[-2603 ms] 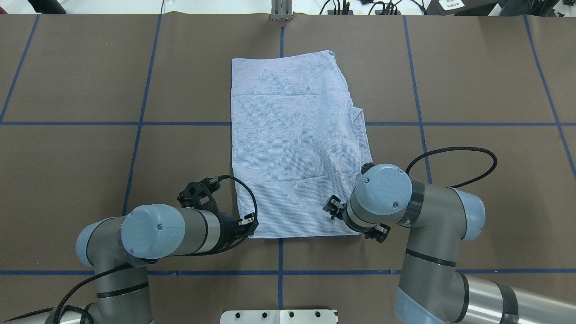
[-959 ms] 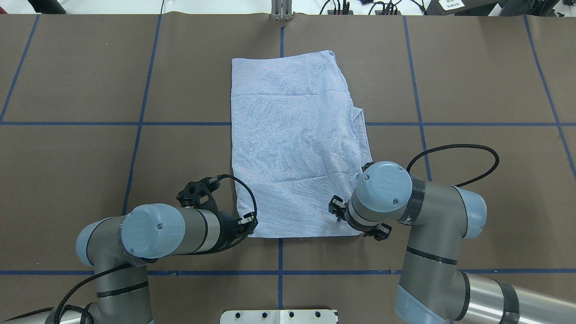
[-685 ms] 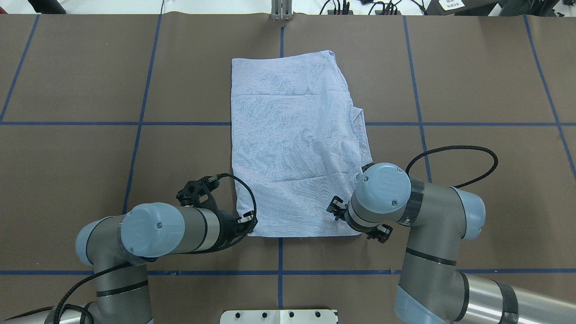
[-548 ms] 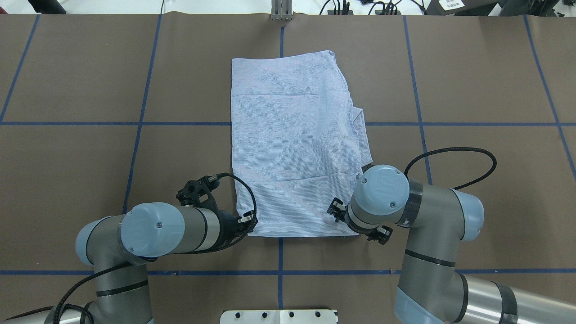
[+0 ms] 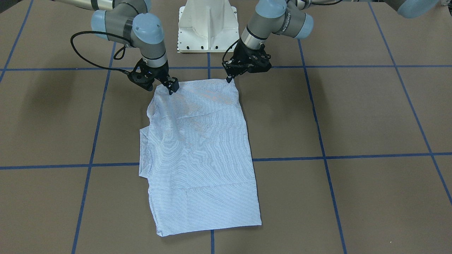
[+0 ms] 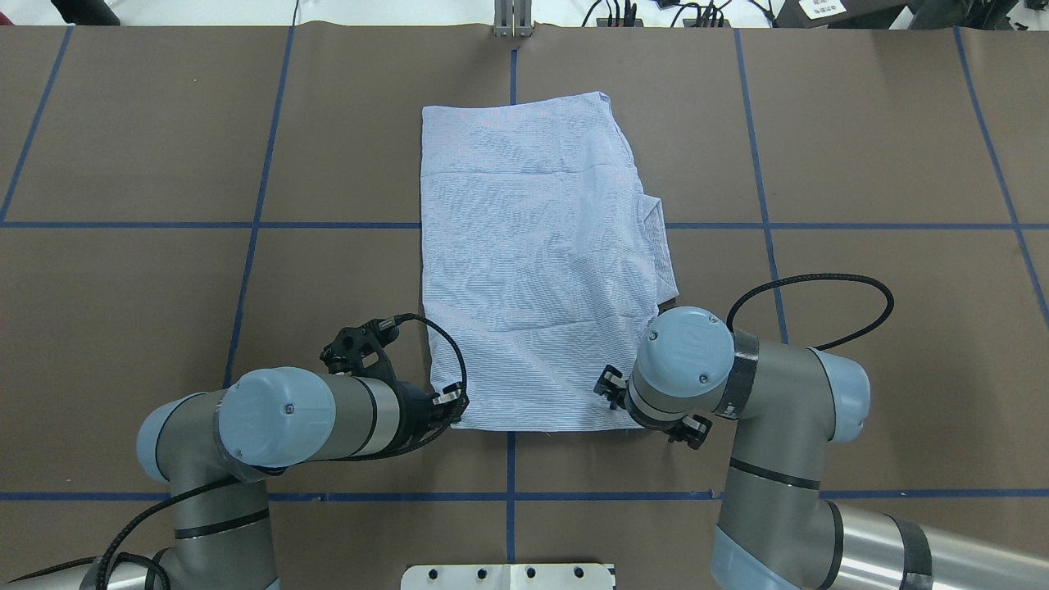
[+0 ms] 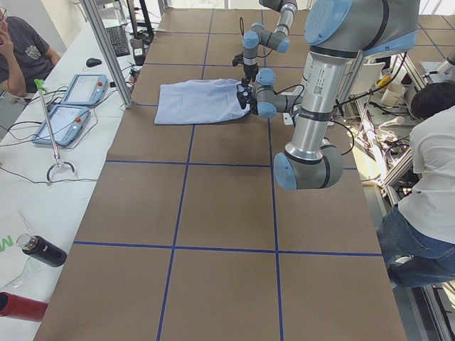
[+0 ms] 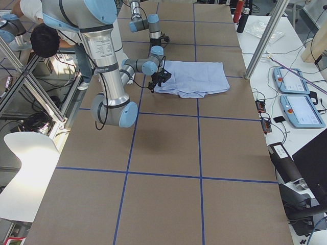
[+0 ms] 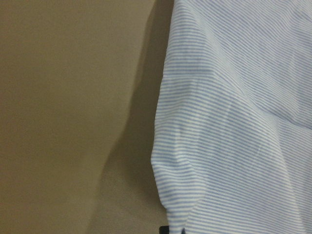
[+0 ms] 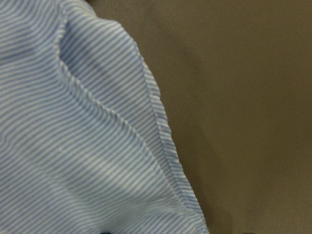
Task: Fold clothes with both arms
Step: 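Grasp the near edge of the folded shirt with both grippers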
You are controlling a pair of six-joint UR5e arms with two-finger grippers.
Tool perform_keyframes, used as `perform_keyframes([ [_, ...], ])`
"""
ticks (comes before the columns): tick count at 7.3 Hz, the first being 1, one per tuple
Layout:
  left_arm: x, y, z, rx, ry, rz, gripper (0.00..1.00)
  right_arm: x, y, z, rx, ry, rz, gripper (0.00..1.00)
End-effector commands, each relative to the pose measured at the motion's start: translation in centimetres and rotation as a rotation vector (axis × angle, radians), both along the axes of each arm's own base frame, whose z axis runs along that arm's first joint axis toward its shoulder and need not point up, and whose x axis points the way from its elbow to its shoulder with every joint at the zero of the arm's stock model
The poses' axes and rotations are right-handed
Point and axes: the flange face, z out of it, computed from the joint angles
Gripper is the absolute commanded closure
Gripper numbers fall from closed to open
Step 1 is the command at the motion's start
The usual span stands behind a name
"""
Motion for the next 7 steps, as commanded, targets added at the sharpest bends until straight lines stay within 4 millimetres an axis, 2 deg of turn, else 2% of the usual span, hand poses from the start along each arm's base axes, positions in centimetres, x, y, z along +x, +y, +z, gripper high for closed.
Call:
perform_keyframes([
  [1, -0.01, 0.01, -0.01, 0.0, 0.0, 0.001, 1.0, -0.37, 0.28, 0.14, 0.0, 0.003, -0.006, 0.06],
  [2, -0.01, 0.01, -0.01, 0.0, 0.0, 0.001, 1.0, -0.37, 0.28, 0.14, 0.001, 0.003, -0.007, 0.08],
  [3, -0.01, 0.01, -0.01, 0.0, 0.0, 0.001, 1.0, -0.33, 0.23, 0.14, -0.002, 0.002, -0.006, 0.17],
  [4, -0.01, 0.01, -0.01, 0.0, 0.0, 0.001, 1.0, -0.3, 0.24, 0.07, -0.003, 0.001, -0.005, 0.49],
  [5, -0.01, 0.01, -0.01, 0.0, 0.0, 0.001, 1.0, -0.29, 0.22, 0.07, 0.0, 0.001, -0.005, 0.72],
  [7, -0.01, 0.01, -0.01, 0.0, 0.0, 0.001, 1.0, -0.29, 0.21, 0.08, 0.001, 0.002, -0.004, 0.95],
])
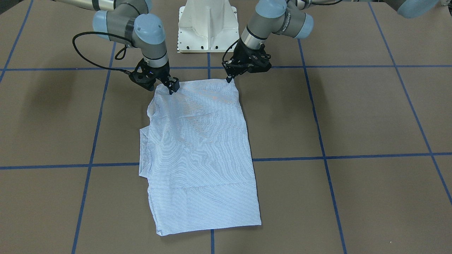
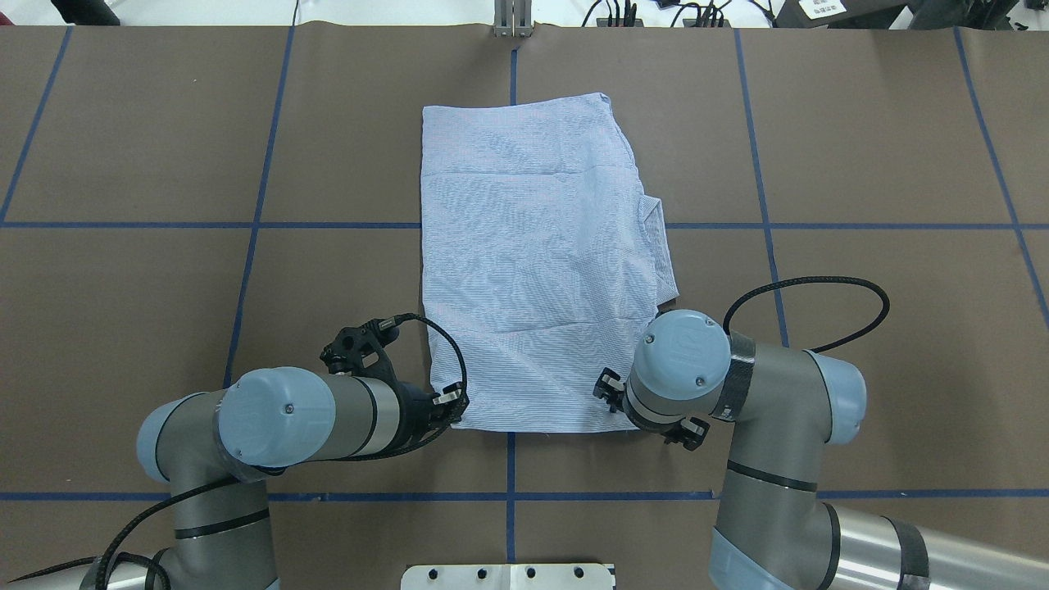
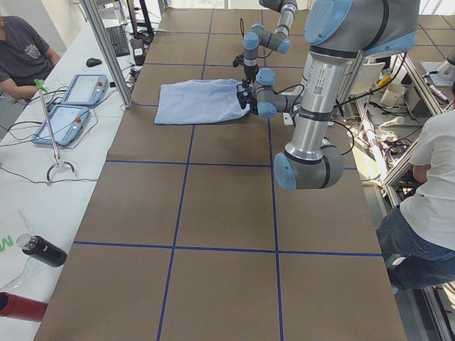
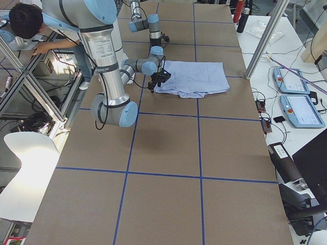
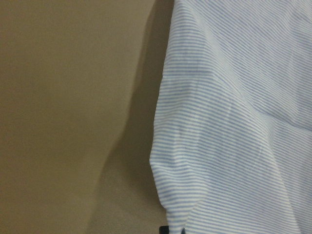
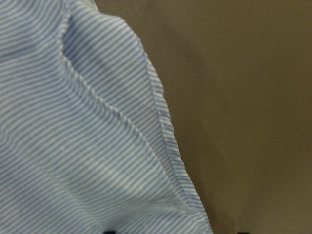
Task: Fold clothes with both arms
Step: 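Grasp the near edge of the folded shirt with both grippers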
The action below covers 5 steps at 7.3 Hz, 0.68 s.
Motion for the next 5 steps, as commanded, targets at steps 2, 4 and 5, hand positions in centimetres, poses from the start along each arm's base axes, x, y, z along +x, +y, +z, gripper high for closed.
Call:
perform_keyframes([
  [2, 0.0, 0.0, 0.03, 0.0, 0.0, 0.0, 1.0, 0.34, -0.16, -0.42, 0.002, -0.009, 0.003, 0.96],
  [4, 0.04, -0.01, 0.09, -0.001, -0.002, 0.0, 1.0, 0.62, -0.49, -0.64, -0.001, -0.014, 0.007, 0.97],
  [5, 0.04, -0.01, 0.09, -0.001, -0.002, 0.0, 1.0, 0.62, -0.49, -0.64, -0.001, -0.014, 0.007, 0.98],
])
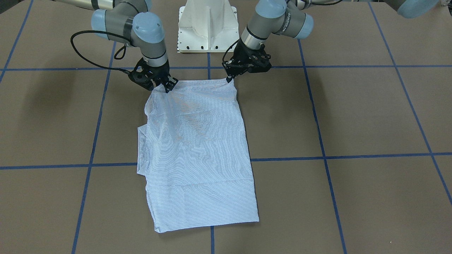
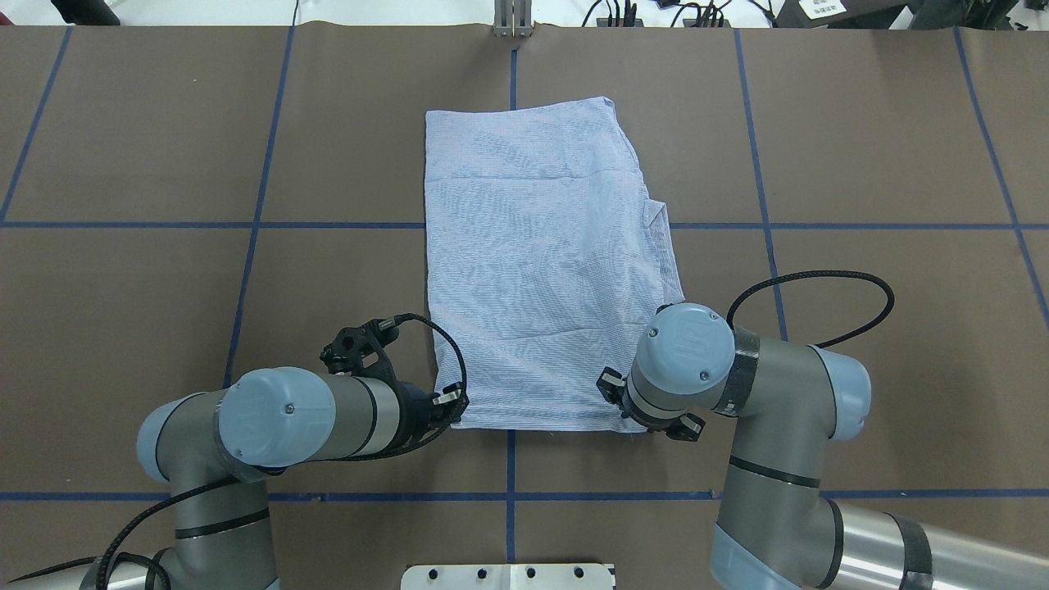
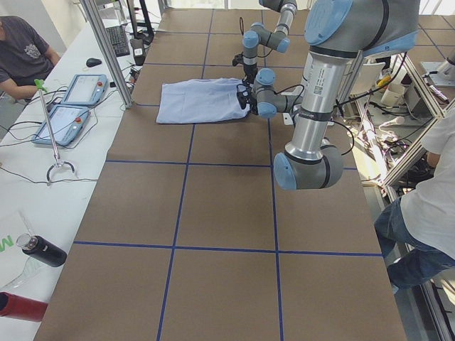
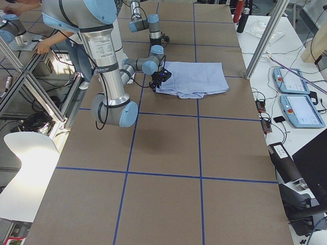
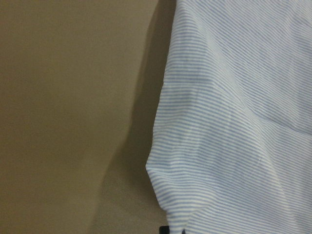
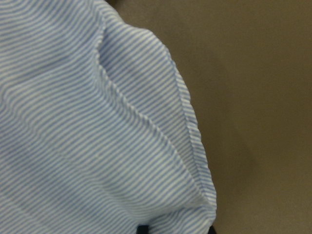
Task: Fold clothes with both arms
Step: 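Grasp the near edge of the folded shirt with both grippers, then lift the near edge with both grippers and fold it over toward the far edge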
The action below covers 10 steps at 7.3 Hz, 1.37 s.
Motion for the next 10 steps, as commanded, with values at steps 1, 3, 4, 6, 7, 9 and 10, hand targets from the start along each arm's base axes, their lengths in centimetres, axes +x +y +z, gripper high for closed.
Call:
perform_keyframes([
  [1, 0.0, 0.0, 0.0, 0.0, 0.001, 0.0, 1.0, 0.1, -0.1, 0.0, -0.001, 0.0, 0.001, 1.0],
  [3, -0.1, 0.0, -0.2, 0.001, 0.004, 0.0, 1.0, 0.8, -0.3, -1.2, 0.007, -0.023, 0.009, 1.0],
  [4, -0.1, 0.0, -0.4, 0.002, 0.008, 0.0, 1.0, 1.6, -0.3, -2.2, 0.015, -0.046, 0.015, 1.0],
  [6, -1.8, 0.5, -2.4, 0.015, 0.053, 0.005, 1.0, 1.9, 0.1, -2.6, 0.017, -0.057, 0.009, 1.0],
  [7, -3.0, 1.1, -3.8, 0.005, 0.054, 0.033, 1.0, 2.4, 0.4, -2.6, 0.02, -0.065, 0.001, 1.0],
  [9, -7.7, 3.8, -8.6, -0.031, 0.012, 0.091, 1.0, 4.0, 3.1, -5.2, 0.013, -0.134, -0.053, 1.0],
  [10, -9.1, 4.5, -9.5, -0.047, 0.021, 0.114, 1.0, 5.2, 4.5, -6.4, -0.023, -0.177, -0.097, 1.0],
])
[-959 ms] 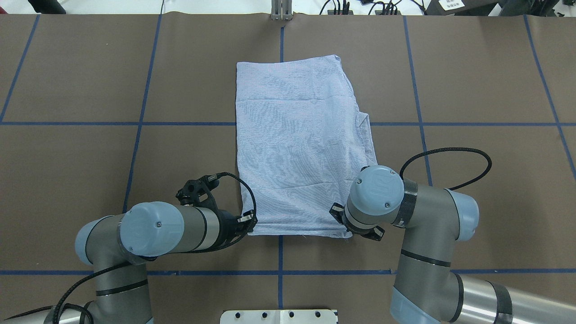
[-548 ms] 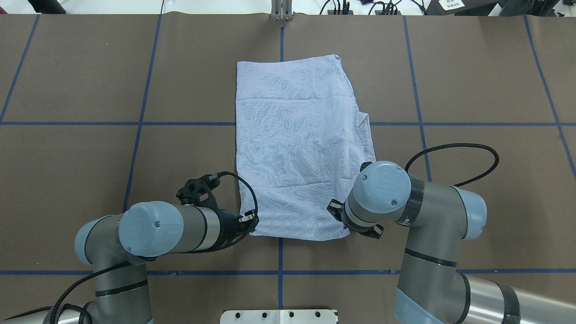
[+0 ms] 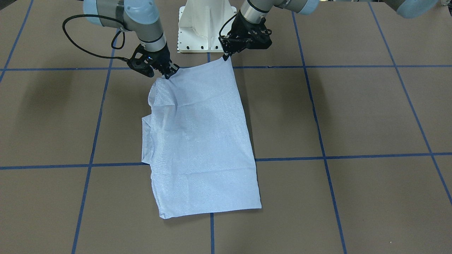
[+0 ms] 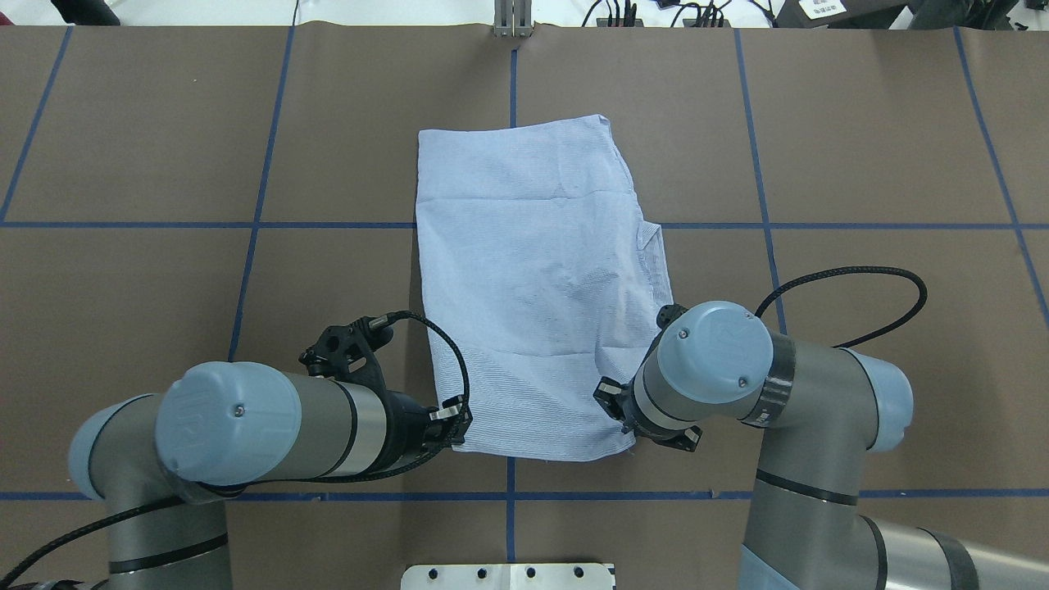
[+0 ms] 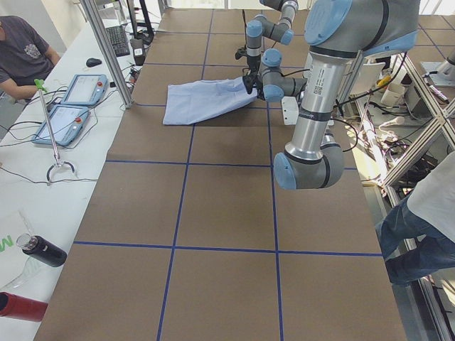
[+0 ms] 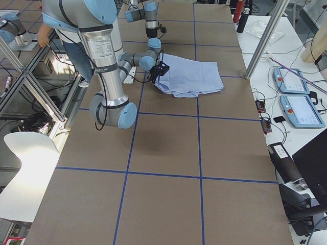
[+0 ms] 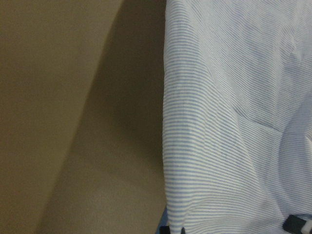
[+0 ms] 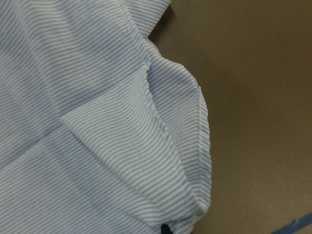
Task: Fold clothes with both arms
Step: 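Lift the near edge with both grippers and fold it over toward the far edge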
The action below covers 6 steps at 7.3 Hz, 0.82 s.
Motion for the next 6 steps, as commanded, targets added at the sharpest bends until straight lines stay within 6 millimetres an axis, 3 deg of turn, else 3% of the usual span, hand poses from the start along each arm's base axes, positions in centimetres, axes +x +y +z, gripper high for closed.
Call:
perform_keyframes([
  [1, -2.3, 1.6, -1.8, -0.024, -0.003, 0.041, 1.0, 2.9, 3.3, -2.7, -0.091, -0.064, -0.116, 1.0],
  [3, -2.3, 2.2, -1.4, -0.031, -0.026, 0.052, 1.0, 5.7, 5.6, -5.6, -0.181, -0.071, -0.203, 1.0],
  [4, -3.8, 2.6, -2.1, -0.033, -0.038, 0.052, 1.0, 5.6, 5.8, -6.3, -0.188, -0.079, -0.204, 1.0],
  [5, -5.3, 2.9, -3.3, -0.032, -0.034, 0.052, 1.0, 5.1, 5.6, -7.1, -0.178, -0.091, -0.201, 1.0],
  [6, -4.9, 2.6, -3.0, -0.026, -0.055, 0.053, 1.0, 5.8, 2.6, -6.9, -0.168, -0.09, -0.142, 1.0],
])
